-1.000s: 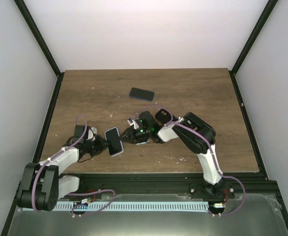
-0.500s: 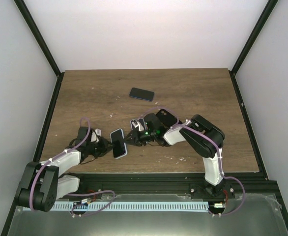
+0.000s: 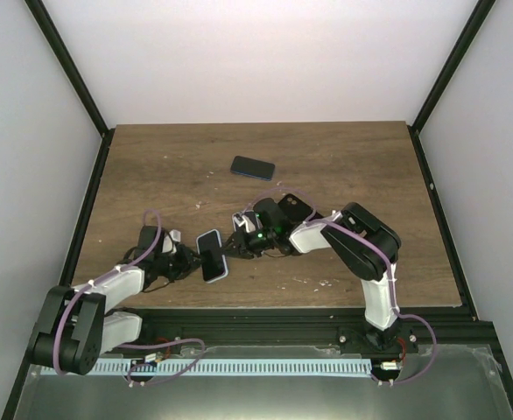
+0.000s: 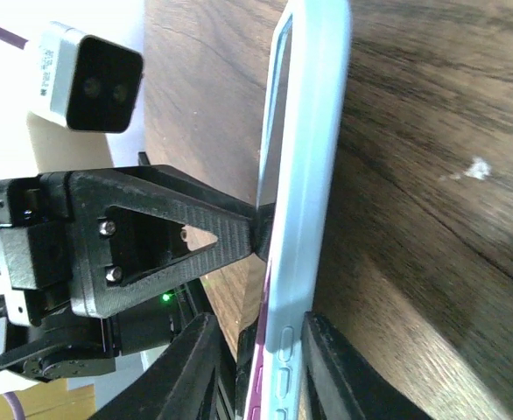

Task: Put the phone into the phone case

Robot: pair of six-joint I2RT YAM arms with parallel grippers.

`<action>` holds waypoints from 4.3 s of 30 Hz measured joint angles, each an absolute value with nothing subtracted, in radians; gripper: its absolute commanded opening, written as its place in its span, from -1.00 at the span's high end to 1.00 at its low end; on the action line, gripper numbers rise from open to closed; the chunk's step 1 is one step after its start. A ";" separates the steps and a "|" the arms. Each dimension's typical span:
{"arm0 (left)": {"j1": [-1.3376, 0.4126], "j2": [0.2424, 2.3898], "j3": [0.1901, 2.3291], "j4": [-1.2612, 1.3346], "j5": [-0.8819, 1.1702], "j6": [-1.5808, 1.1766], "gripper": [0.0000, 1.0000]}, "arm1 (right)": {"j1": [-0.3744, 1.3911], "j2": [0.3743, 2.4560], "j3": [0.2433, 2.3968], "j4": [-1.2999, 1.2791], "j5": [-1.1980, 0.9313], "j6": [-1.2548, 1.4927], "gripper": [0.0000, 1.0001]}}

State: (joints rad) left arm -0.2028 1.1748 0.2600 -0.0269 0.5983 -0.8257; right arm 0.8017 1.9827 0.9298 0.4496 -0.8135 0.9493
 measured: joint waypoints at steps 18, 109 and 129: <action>-0.213 1.151 0.260 -0.047 0.605 -0.827 0.37 | 0.803 1.959 0.979 0.299 -0.791 0.838 0.99; -0.275 0.865 0.573 -0.263 0.775 -0.733 -0.62 | 0.793 1.457 0.555 0.502 -0.660 1.134 0.85; -0.255 0.687 0.356 -0.036 1.077 -0.967 0.51 | 0.790 1.404 0.553 0.824 -0.681 1.437 0.79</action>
